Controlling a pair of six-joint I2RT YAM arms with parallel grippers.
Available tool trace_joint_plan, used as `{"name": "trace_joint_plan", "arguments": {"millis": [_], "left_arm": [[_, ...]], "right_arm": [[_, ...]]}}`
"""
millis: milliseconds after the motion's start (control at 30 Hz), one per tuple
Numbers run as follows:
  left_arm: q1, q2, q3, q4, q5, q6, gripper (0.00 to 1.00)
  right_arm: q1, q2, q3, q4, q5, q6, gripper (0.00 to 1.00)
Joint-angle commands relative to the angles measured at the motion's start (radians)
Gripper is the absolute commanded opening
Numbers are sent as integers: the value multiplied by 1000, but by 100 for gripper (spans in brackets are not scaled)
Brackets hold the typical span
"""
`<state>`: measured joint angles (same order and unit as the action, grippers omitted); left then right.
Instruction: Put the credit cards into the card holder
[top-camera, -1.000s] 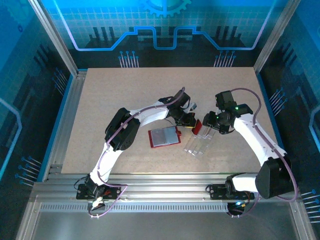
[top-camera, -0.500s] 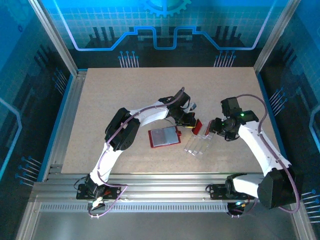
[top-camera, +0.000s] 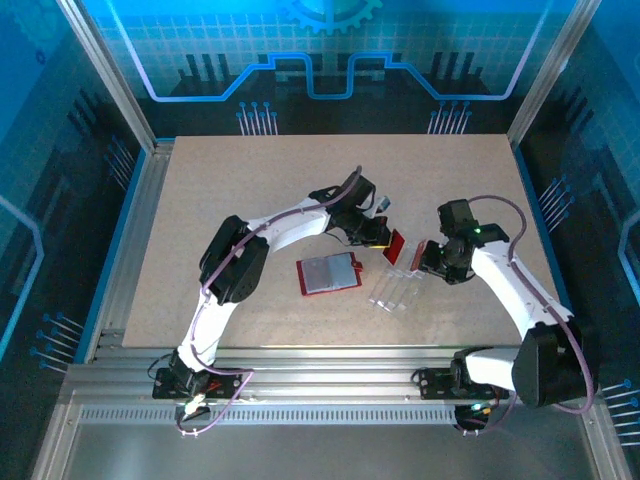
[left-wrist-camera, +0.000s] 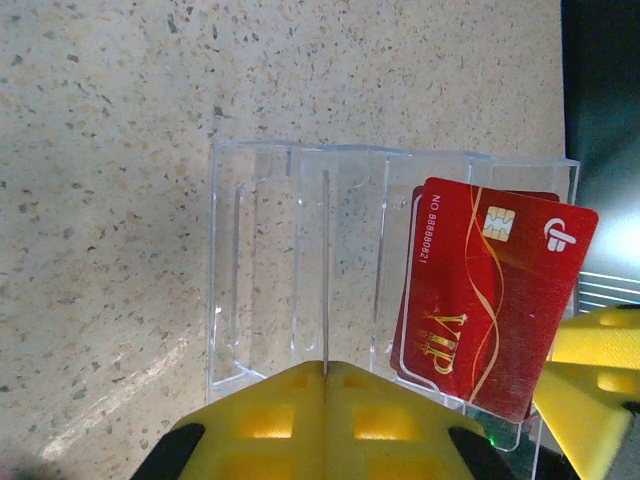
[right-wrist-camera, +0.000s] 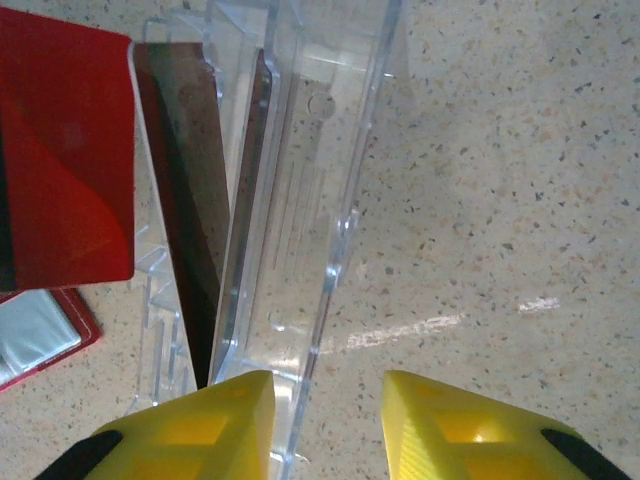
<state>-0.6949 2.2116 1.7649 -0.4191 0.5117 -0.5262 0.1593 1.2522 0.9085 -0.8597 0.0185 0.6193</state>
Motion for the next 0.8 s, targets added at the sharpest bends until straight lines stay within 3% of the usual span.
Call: {"name": "trace_joint_plan", "arguments": {"millis": [0, 400, 767], "left_arm": [[13, -56, -25, 6, 31, -21, 0], [80, -170, -149, 58, 24, -49, 3], [116, -236, -242, 92, 21, -69, 4]], "right_arm": [[-19, 12, -16, 32, 0, -18, 33], [-37, 94, 22, 129, 18, -121, 18], [-38, 152, 72, 195, 32, -177, 11]]}}
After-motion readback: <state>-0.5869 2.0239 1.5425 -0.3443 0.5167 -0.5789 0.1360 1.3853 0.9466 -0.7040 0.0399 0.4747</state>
